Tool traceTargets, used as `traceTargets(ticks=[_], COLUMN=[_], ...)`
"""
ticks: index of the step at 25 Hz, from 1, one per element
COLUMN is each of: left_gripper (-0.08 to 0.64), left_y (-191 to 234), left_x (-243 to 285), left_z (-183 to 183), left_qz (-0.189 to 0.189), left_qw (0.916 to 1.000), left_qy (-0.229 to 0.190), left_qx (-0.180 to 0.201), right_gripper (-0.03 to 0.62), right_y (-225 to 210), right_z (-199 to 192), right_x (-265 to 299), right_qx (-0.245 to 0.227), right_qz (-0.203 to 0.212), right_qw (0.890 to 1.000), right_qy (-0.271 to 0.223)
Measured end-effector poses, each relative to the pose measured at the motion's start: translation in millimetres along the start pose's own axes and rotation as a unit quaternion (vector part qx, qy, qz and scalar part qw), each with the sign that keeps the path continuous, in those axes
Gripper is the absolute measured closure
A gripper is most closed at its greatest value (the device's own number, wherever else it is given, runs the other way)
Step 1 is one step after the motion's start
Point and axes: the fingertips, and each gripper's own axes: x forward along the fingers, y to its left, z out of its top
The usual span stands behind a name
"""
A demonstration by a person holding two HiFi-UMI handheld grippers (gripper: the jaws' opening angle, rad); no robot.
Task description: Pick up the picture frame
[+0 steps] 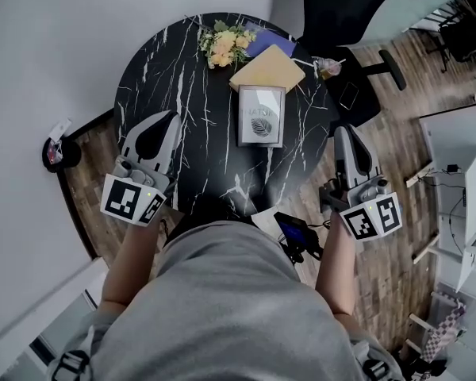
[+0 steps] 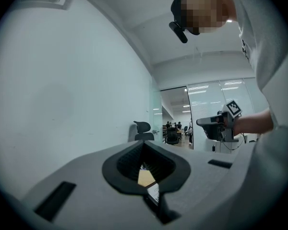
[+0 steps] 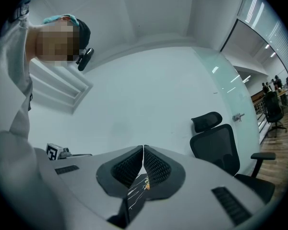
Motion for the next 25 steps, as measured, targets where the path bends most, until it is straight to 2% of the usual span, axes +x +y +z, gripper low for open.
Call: traceTargets(ticks=[14, 25], left_gripper=[0.554, 0.554], left_y=[-3, -8], left_x=[11, 24], left_z=[-12, -33], left_qz=[-0.005, -0.01], left_qw=[0.9999, 0.9992], left_qy=[0.015, 0.037], left_qx=[-0.006, -0.01], right_gripper=[0.566, 0.566], right_y=[-9, -20], right_z=[-12, -37], right_x=[3, 9], right_qx=[0.009, 0.027], right_qz=[0.003, 0.01], right_qw=[1.0, 0.999], right_qy=[0.016, 0.039])
